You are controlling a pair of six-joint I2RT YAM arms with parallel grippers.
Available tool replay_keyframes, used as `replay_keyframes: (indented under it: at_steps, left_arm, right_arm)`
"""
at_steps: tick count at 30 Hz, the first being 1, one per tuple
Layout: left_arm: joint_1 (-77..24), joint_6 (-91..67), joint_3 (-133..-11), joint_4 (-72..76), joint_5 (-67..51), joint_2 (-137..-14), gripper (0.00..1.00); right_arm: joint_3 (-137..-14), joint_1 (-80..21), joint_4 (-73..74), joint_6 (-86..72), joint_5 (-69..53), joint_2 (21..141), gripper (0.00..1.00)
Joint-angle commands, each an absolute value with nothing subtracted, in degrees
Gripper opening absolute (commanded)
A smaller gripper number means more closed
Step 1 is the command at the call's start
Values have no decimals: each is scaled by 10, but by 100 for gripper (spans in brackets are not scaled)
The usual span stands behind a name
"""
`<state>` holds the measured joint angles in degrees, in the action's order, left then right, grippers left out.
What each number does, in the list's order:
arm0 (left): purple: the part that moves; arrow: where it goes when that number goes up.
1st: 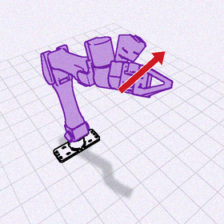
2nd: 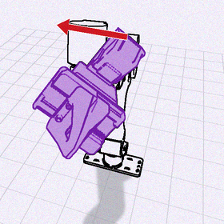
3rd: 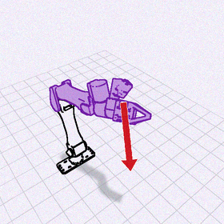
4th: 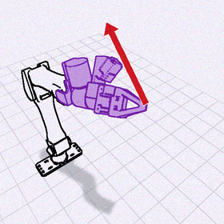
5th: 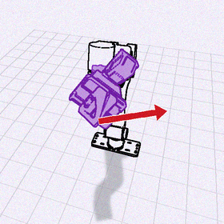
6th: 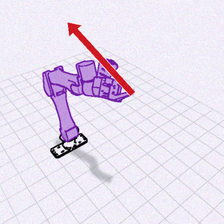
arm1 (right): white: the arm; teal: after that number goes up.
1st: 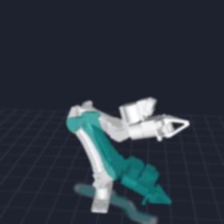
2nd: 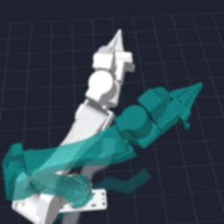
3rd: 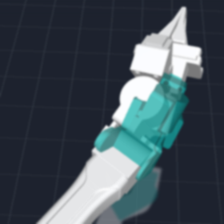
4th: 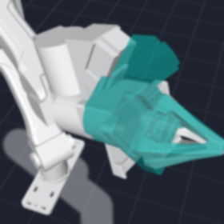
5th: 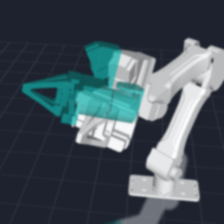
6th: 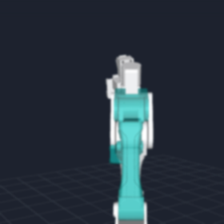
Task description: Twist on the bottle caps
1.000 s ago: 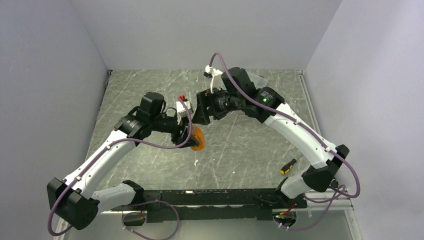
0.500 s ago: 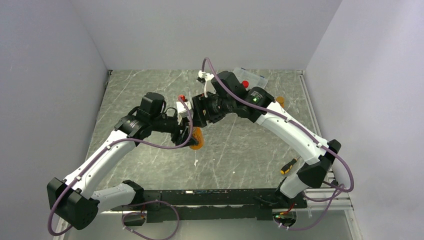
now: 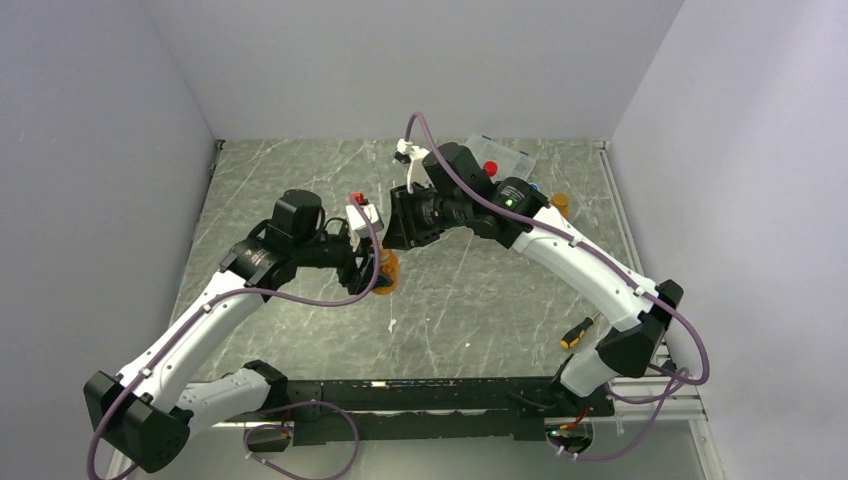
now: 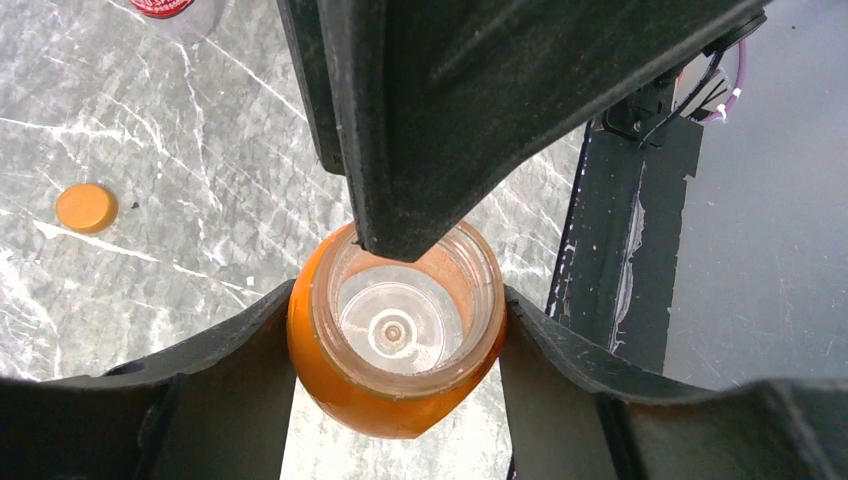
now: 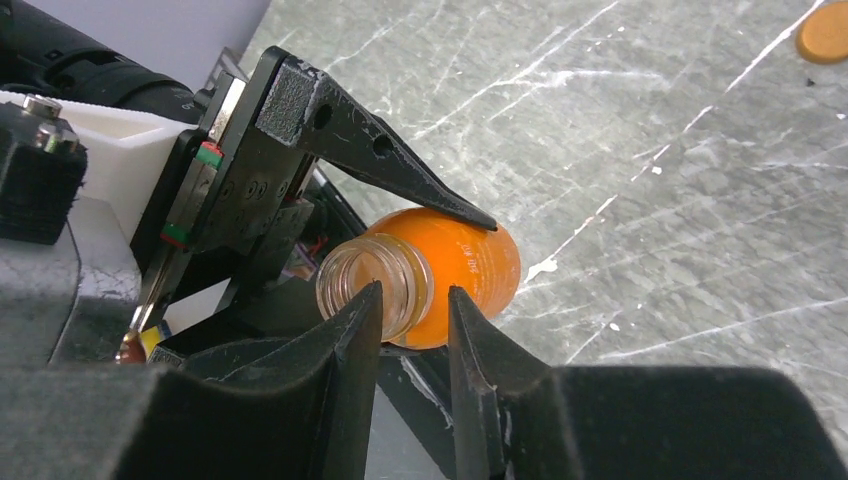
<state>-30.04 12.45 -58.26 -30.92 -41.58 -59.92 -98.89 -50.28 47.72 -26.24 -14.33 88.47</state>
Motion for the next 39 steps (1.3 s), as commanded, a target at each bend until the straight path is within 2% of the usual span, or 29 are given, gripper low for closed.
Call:
replay_keyframes:
  at_steps: [1, 11, 18, 21, 27, 31, 33, 35, 39]
  left_arm:
    - [-301, 121, -598, -241, -430, -570, 20]
    - [-301, 152, -618, -272, -409, -563, 19]
    - [-302, 175, -639, -297, -414, -584, 18]
    - [-302, 179, -642, -296, -418, -589, 18]
    - [-302, 188, -656, -306, -420, -605, 18]
    - [-302, 186, -654, -301, -422, -611, 18]
    - [-302, 183, -653, -296, -419, -612, 18]
    - [-302, 178, -649, -290, -417, -609, 23]
    - [-302, 158, -626, -266, -401, -593, 55]
  right_arm:
    - [-960, -490, 486, -269, -154, 878, 30]
    - [-944, -486, 512, -271, -111, 874, 26]
    - [-945, -487, 498, -276, -131, 885, 36]
    - [-945, -488, 487, -278, -149, 892, 36]
    - [-945, -489, 479, -279, -168, 909, 20]
    - [-946, -489, 478, -278, -178, 915, 16]
    - [-945, -489, 480, -277, -177, 918, 9]
    - [-944, -484, 481, -276, -175, 916, 0]
    - [-930, -455, 457, -291, -205, 891, 0]
